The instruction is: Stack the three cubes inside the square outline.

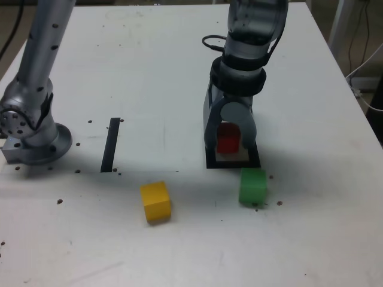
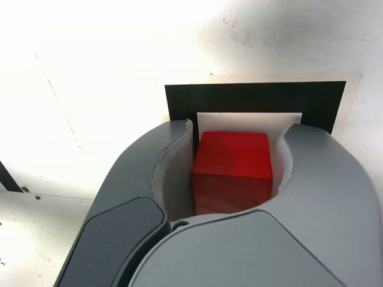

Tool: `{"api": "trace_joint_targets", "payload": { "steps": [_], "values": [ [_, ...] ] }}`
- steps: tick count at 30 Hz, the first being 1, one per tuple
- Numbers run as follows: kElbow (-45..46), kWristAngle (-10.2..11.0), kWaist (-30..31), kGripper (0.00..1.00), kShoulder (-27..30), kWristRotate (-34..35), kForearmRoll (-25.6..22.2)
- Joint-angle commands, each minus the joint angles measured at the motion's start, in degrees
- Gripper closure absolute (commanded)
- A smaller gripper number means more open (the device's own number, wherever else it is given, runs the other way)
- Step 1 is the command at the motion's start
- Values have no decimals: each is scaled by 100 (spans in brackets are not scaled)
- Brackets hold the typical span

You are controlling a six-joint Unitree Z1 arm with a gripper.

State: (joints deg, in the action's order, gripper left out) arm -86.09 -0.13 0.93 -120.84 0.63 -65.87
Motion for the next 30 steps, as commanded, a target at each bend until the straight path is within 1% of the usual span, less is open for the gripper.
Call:
{"api": "trace_joint_targets", "payload": {
  "steps": [1,2,3,12,16,21,25,30],
  "values": [
    [37,37,13,5,64,7,-77],
    [43,46,13,2,93,7,-105],
    [46,50,13,1,122,7,-133],
    [9,48,22,0,389,7,-254],
    [80,43,92,0,754,7,-380],
    [570,-43,254,0,1494,73,-523],
    [1216,-88,527,0,2105,409,-493],
    [1895,-91,1065,0,2623,1356,-436]
  ]
}}
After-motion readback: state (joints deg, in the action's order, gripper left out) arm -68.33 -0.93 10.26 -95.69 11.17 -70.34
